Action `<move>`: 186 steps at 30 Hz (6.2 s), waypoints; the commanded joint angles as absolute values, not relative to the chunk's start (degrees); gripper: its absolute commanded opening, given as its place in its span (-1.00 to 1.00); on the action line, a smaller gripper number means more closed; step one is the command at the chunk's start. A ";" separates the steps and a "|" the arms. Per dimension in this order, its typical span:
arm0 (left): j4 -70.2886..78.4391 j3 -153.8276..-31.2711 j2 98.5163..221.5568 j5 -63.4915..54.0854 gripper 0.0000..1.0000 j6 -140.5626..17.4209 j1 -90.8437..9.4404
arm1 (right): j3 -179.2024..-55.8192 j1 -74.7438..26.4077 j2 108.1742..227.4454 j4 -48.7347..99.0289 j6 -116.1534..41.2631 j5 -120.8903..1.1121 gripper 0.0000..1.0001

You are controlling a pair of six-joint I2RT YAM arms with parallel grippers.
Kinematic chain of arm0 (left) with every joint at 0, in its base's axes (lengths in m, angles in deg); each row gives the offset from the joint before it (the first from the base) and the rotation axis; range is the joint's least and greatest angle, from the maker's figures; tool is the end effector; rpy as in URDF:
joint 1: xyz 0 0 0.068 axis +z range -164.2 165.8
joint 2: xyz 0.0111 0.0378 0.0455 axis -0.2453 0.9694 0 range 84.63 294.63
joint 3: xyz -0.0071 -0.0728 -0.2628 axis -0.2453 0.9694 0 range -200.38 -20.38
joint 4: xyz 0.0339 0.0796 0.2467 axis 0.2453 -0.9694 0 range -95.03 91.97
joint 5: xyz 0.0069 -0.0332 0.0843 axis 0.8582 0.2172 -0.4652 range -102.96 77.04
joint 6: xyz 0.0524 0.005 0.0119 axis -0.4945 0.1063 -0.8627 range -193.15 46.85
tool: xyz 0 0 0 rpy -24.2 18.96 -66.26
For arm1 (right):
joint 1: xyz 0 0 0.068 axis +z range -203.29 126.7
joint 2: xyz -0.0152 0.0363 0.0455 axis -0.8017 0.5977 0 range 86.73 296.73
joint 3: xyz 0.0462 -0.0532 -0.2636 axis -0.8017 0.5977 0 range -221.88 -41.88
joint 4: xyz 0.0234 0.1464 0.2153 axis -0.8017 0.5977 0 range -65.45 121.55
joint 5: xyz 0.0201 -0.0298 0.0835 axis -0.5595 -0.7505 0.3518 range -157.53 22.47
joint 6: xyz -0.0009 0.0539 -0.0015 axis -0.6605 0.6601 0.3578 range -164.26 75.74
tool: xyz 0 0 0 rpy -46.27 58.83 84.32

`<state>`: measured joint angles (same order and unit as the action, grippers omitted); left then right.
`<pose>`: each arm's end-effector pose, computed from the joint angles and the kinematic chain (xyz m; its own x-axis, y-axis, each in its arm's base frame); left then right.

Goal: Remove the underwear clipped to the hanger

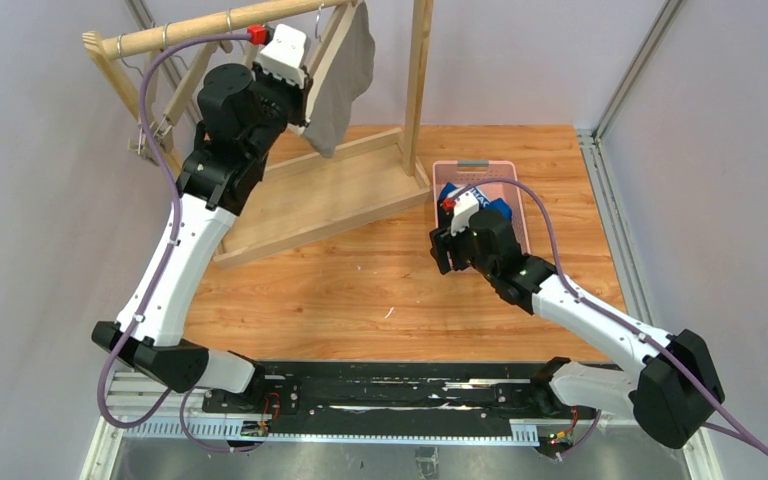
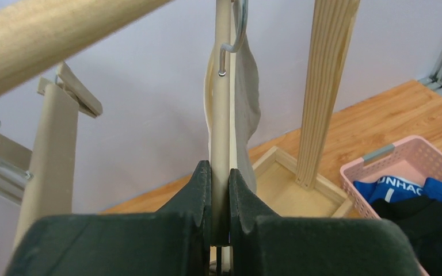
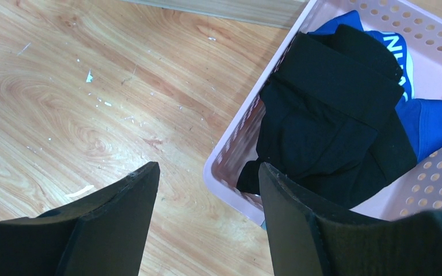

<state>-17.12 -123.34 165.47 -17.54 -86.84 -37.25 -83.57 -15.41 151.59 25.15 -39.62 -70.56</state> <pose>0.2696 -0.1116 0.5277 0.1223 0.2044 -0.9712 0.2964 0.9264 0.2323 0.2040 0.1562 0.2671 -0.3636 -0.1805 -0.9139 -0.5474 0.8352 0.0528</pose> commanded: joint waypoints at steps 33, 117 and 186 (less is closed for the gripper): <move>-38.64 -88.67 136.48 19.15 -0.99 -86.37 -37.18 | -103.89 -44.40 161.34 8.10 -36.29 4.25 0.64; 5.82 -72.80 129.70 25.64 -1.00 -58.66 -37.63 | -82.04 -35.19 143.68 -24.85 -10.24 -22.79 0.18; 37.12 -68.94 145.48 17.33 -0.26 -45.22 -49.01 | -96.97 -28.60 165.54 -64.93 10.85 -23.77 -0.99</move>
